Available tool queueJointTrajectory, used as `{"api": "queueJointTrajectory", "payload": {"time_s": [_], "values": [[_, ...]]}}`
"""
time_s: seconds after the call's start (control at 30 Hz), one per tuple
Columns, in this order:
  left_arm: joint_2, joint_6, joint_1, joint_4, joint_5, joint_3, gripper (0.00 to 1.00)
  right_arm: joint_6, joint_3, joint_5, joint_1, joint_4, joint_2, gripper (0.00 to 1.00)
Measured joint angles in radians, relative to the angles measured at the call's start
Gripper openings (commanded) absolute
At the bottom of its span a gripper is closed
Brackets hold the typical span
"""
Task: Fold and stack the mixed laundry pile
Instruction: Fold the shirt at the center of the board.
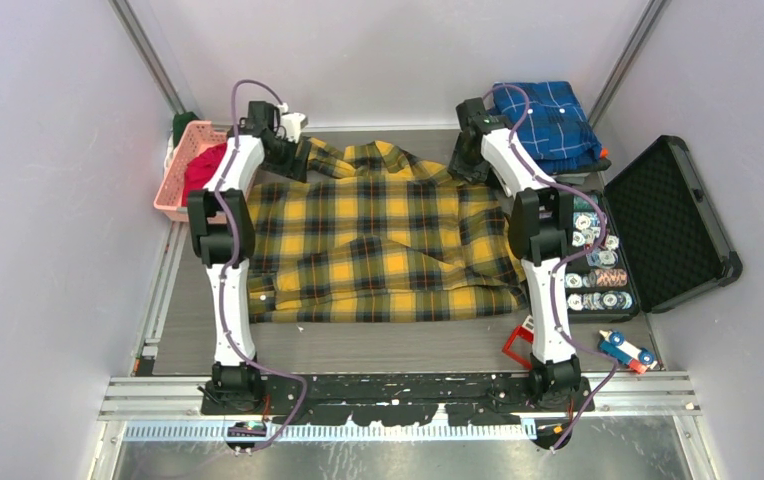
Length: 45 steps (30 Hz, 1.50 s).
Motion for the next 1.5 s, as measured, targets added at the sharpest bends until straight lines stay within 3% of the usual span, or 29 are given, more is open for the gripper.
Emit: {"api": "queueJointTrajectory", "payload": {"time_s": [0.1, 0.2, 0.23, 0.37, 0.7, 1.0, 1.2, 1.5], "values": [[0.067, 0.041, 0.000, -0.058, 0.020, 0.077, 0.55, 0.001, -0.015, -0.013, 0.002, 0.003, -0.013, 0.52], [0.144, 0.068, 0.000, -0.116, 0.037, 0.172, 0.38, 0.003, -0.039, -0.024, 0.008, 0.002, -0.031, 0.51], [0.160, 0.073, -0.002, -0.127, 0.040, 0.191, 0.27, 0.004, -0.047, -0.025, 0.011, 0.002, -0.038, 0.51], [0.187, 0.093, -0.007, -0.169, 0.053, 0.212, 0.01, 0.005, -0.079, -0.035, 0.017, 0.002, -0.075, 0.50], [0.137, 0.089, -0.026, -0.165, 0.048, 0.124, 0.00, 0.008, -0.114, -0.051, 0.019, 0.005, -0.144, 0.51], [-0.217, -0.012, -0.089, -0.033, -0.100, -0.249, 0.00, 0.030, 0.005, -0.027, 0.019, -0.033, -0.142, 0.53], [-0.440, -0.080, -0.127, 0.085, -0.161, -0.470, 0.00, -0.018, 0.204, -0.015, 0.019, -0.037, -0.019, 0.54], [-0.412, -0.127, -0.130, 0.127, -0.217, -0.525, 0.00, -0.104, 0.257, -0.050, 0.014, -0.039, 0.171, 0.56]]}}
